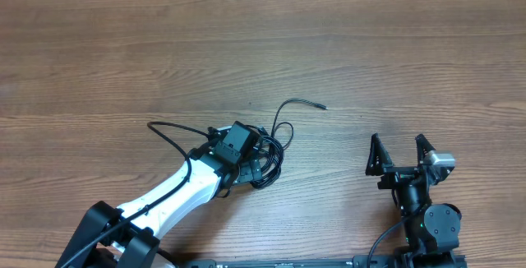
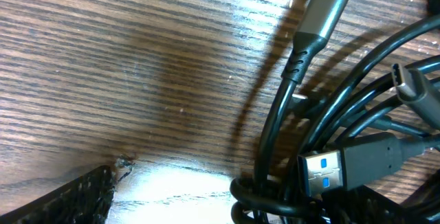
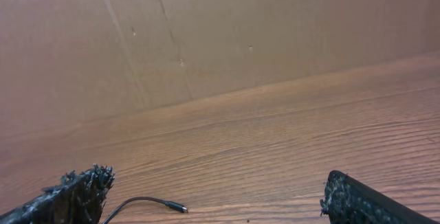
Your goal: Untangle cables
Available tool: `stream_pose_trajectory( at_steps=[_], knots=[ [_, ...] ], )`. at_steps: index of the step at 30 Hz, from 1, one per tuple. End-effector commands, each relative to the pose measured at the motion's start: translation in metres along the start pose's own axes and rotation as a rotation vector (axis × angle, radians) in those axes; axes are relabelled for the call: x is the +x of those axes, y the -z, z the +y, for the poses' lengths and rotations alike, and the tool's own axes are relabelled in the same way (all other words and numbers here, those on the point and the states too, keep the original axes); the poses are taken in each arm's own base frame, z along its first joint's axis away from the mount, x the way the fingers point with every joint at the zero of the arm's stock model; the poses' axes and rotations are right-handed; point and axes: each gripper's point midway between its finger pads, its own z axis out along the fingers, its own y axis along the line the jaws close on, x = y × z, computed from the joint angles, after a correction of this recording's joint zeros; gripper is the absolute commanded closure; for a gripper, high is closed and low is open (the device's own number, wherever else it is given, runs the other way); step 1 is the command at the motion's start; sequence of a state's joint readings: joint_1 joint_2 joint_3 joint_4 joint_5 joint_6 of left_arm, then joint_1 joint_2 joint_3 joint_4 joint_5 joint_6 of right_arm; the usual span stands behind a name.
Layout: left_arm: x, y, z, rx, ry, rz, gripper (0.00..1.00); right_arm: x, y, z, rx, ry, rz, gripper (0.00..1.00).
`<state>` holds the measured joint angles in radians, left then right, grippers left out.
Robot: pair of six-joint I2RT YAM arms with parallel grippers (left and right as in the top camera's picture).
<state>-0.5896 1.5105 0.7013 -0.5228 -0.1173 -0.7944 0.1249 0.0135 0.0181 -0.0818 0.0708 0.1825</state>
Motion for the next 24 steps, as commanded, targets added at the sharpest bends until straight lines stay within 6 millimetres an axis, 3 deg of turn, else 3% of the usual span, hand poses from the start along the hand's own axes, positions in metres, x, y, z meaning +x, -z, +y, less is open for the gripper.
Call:
stream_pose_trajectory(
  at_steps=[1, 17, 24],
  knots=[
    [0.0033, -0.0033, 0.0051, -0.025, 0.009, -0.002, 0.03, 0.0008, 0.0000, -0.0023, 0.009, 0.004, -0.008, 0.00],
    [0.0022, -0.0034, 0.0025, -0.013, 0.018, -0.005, 0.01, 0.0008, 0.0000, -0.0023, 0.009, 0.004, -0.008, 0.00],
    [-0.0005, -0.0034, 0.0001, -0.003, 0.020, -0.016, 0.05, 0.0008, 0.0000, -0.0023, 0.009, 0.004, -0.008, 0.00]
  ],
)
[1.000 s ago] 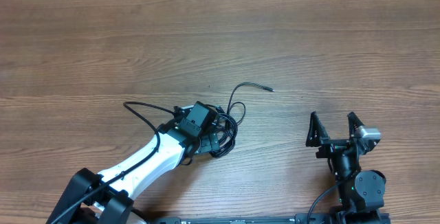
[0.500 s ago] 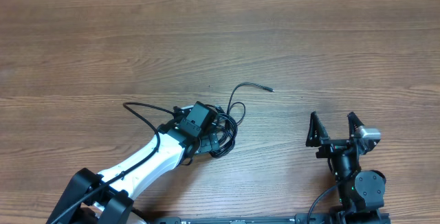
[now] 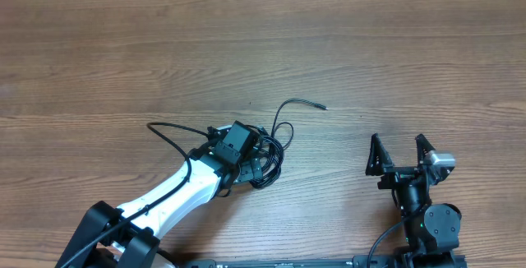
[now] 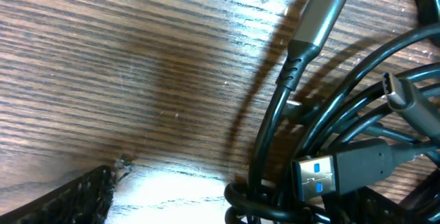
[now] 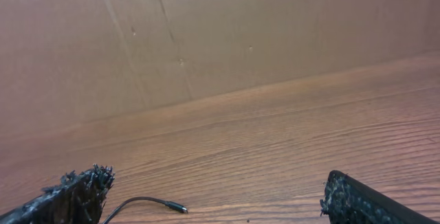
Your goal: Untangle cables
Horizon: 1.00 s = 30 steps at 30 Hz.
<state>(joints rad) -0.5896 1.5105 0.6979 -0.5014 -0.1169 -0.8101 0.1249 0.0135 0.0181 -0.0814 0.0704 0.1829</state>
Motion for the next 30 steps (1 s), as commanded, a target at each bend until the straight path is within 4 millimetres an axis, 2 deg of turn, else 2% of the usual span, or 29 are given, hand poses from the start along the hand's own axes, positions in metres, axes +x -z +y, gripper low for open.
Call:
stream_pose_trajectory(
  at_steps=[1, 5, 7, 10, 13, 14, 21, 23, 25, 30],
  knots=[
    [0.002, -0.003, 0.003, -0.018, 0.002, -0.006, 0.05, 0.001, 0.000, -0.002, 0.010, 0.005, -0.008, 0.00],
    [-0.001, -0.003, 0.001, -0.009, 0.004, -0.019, 0.07, 0.001, 0.000, -0.002, 0.010, 0.005, -0.008, 0.00],
    [-0.004, -0.003, -0.002, 0.004, 0.006, -0.031, 0.12, 0.001, 0.000, -0.002, 0.010, 0.005, -0.008, 0.00],
    [-0.008, -0.002, -0.007, 0.022, 0.009, -0.047, 0.25, 0.001, 0.000, -0.002, 0.010, 0.005, -0.008, 0.00],
    [-0.009, -0.002, -0.008, 0.025, 0.010, -0.050, 0.52, 0.001, 0.000, -0.002, 0.010, 0.005, -0.008, 0.00],
    [-0.009, -0.003, -0.007, 0.025, 0.010, -0.049, 0.57, 0.001, 0.000, -0.002, 0.010, 0.005, -0.008, 0.00],
    [-0.001, -0.012, -0.005, 0.009, 0.003, -0.010, 0.68, 0.001, 0.000, -0.002, 0.010, 0.005, -0.008, 0.00],
    [0.004, -0.018, -0.007, 0.011, 0.001, 0.017, 0.78, 0.001, 0.000, -0.002, 0.010, 0.005, -0.008, 0.00],
    [0.008, -0.023, -0.009, 0.020, 0.000, 0.042, 0.95, 0.001, 0.000, -0.002, 0.010, 0.005, -0.008, 0.00],
    [0.009, -0.026, -0.011, 0.030, -0.003, 0.046, 0.96, 0.001, 0.000, -0.002, 0.010, 0.005, -0.008, 0.00]
  ],
)
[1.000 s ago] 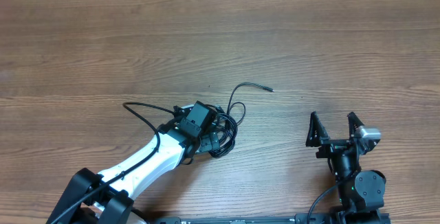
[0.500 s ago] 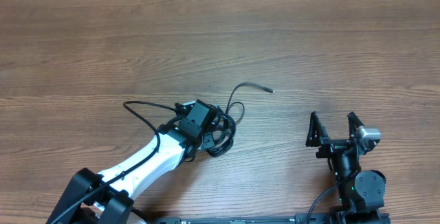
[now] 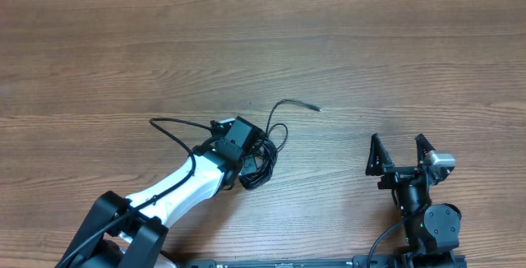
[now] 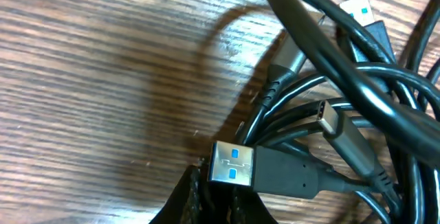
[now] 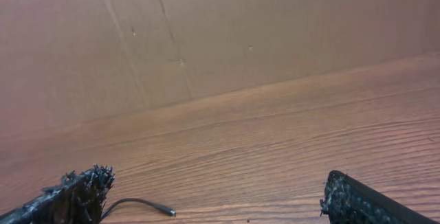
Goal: Untangle cables
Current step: 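Lift the cable bundle with the left gripper and raise it up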
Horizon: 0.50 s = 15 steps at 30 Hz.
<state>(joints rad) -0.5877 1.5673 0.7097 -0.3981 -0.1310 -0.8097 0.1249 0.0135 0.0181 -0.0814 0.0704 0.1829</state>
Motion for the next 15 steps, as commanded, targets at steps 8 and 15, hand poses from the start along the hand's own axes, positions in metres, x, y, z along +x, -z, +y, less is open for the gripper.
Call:
stream_pose_trajectory(
  at_steps=[8, 15],
  knots=[
    [0.016, -0.001, -0.022, 0.093, -0.078, 0.105, 0.96, 0.001, 0.000, -0.002, 0.010, 0.005, -0.008, 0.00],
    [-0.002, 0.061, -0.038, 0.104, -0.086, 0.151, 0.96, 0.001, 0.000, -0.002, 0.010, 0.005, -0.008, 0.00]
  ],
)
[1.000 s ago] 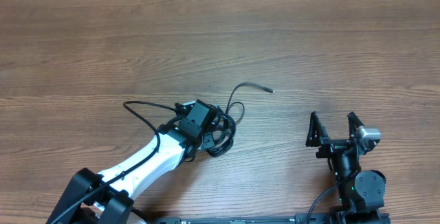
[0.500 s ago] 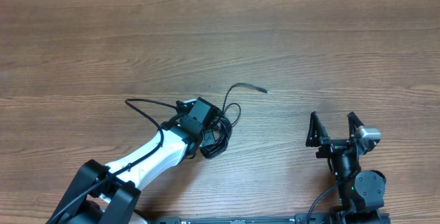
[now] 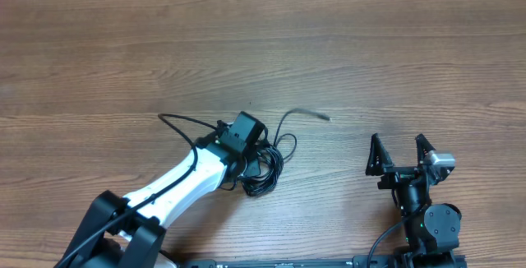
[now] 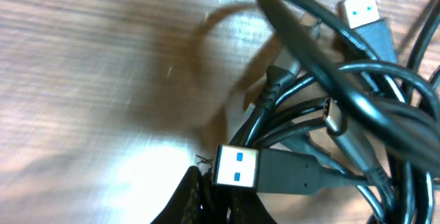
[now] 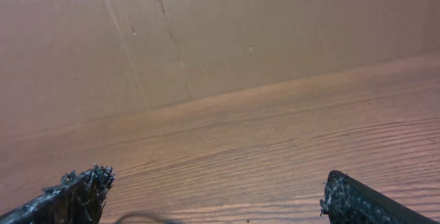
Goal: Untangle cables
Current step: 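Lift the cable bundle with the left gripper and raise it up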
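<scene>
A tangle of black cables [image 3: 263, 168] lies mid-table, with one thin loose end [image 3: 316, 115] reaching right and a loop [image 3: 177, 120] out to the left. Close up, the bundle [image 4: 323, 100] shows a blue-tongued USB-A plug [image 4: 237, 166], a second one [image 4: 361, 7] and a USB-C plug [image 4: 335, 122]. My left gripper [image 4: 210, 186] is shut on strands at the bundle's edge. My right gripper [image 3: 400, 154] stands open and apart, right of the tangle, with nothing between its fingers [image 5: 77, 191].
The wooden table [image 3: 370, 46] stretches around the tangle. A brown cardboard wall [image 5: 240, 31] rises behind its far edge. The right arm's base [image 3: 427, 219] sits at the front right.
The left gripper, still shut, has shifted slightly right with the tangle. The thin loose end has swung a little toward the right gripper and shows blurred.
At first the left gripper was open, low over the tangle, and it stayed so a moment later. Then its fingers were shut on strands and the tangle sat a little leftward. Now the bundle has shifted right in its hold. The right gripper stayed open and still.
</scene>
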Available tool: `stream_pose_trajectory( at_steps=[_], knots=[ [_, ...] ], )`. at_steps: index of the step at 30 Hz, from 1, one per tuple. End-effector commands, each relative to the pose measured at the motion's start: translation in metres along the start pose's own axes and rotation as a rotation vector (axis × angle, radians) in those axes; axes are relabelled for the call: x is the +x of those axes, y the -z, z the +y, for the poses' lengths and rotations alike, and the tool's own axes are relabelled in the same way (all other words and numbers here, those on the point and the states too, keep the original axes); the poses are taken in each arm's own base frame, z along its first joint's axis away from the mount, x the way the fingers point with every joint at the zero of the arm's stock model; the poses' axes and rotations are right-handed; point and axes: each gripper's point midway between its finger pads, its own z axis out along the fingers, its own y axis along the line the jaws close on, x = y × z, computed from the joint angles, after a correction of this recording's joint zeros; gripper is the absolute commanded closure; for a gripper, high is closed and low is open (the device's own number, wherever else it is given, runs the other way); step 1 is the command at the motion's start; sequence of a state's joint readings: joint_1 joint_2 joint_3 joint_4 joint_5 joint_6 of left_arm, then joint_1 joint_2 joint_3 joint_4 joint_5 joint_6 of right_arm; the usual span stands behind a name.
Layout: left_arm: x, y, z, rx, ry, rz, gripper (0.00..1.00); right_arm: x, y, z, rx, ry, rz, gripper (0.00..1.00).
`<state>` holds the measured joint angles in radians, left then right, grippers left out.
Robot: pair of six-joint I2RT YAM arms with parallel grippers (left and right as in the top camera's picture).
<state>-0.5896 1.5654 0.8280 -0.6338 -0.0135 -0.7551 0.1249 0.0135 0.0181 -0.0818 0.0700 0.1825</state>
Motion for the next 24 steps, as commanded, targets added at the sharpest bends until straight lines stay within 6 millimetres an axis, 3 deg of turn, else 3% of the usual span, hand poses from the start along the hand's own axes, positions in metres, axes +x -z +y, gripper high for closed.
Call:
stream_pose_trajectory(
  at_steps=[1, 7, 11, 19, 24],
  knots=[
    [-0.013, 0.050, -0.030, 0.095, -0.030, -0.003, 0.96, 0.001, 0.000, -0.002, 0.010, 0.004, -0.008, 0.00],
    [-0.008, 0.107, -0.029, 0.071, -0.029, 0.052, 0.96, 0.001, 0.000, -0.002, 0.010, 0.004, -0.008, 0.00],
    [-0.006, 0.128, -0.029, 0.072, -0.020, 0.069, 0.96, 0.001, 0.000, -0.002, 0.010, 0.004, -0.008, 0.00],
    [0.005, 0.136, -0.041, 0.139, -0.020, 0.138, 0.96, 0.001, 0.000, -0.002, 0.010, 0.004, -0.008, 0.00],
    [0.028, 0.145, -0.060, 0.247, 0.072, 0.279, 0.96, 0.001, 0.000, -0.002, 0.010, 0.004, -0.008, 0.00]
  ],
)
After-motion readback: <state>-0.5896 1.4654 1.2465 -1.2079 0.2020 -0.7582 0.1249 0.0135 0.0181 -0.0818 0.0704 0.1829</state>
